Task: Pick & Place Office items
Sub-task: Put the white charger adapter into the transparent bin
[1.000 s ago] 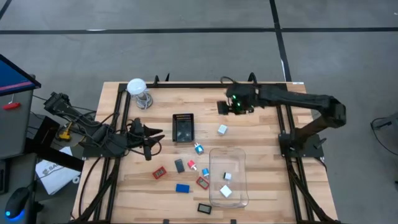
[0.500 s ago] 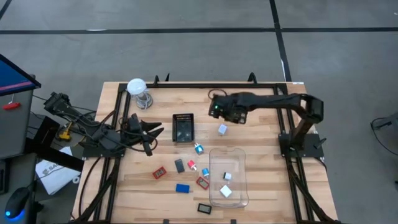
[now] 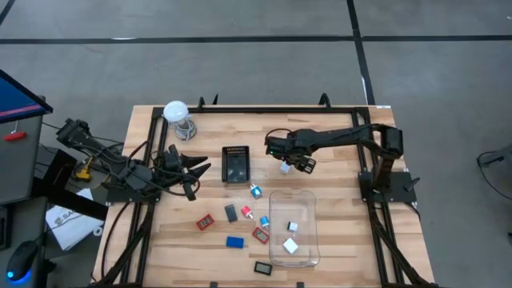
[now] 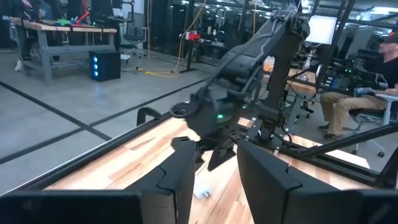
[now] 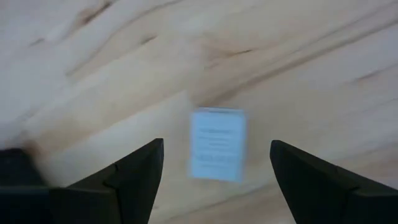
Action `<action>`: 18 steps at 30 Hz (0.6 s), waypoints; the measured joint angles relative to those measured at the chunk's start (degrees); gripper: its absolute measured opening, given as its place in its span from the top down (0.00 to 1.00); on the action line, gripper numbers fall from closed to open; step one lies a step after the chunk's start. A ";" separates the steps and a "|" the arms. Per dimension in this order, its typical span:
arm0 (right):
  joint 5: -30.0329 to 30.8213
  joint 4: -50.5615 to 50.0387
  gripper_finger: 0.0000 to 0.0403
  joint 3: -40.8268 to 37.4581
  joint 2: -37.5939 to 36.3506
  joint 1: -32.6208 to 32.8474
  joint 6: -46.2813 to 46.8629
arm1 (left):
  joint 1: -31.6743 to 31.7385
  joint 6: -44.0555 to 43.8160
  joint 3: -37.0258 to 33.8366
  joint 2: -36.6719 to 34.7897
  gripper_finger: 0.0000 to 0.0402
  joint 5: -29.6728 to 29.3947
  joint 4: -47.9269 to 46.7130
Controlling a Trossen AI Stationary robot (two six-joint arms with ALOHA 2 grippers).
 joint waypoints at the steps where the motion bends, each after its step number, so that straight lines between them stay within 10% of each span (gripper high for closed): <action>1: -0.04 0.11 0.29 0.00 0.49 -0.17 0.49 | 0.00 -0.02 0.00 0.00 0.71 0.00 0.03; 18: -3.12 3.70 0.29 -0.39 5.41 -1.62 -0.98 | 0.00 -0.02 0.00 -0.02 0.71 0.52 0.68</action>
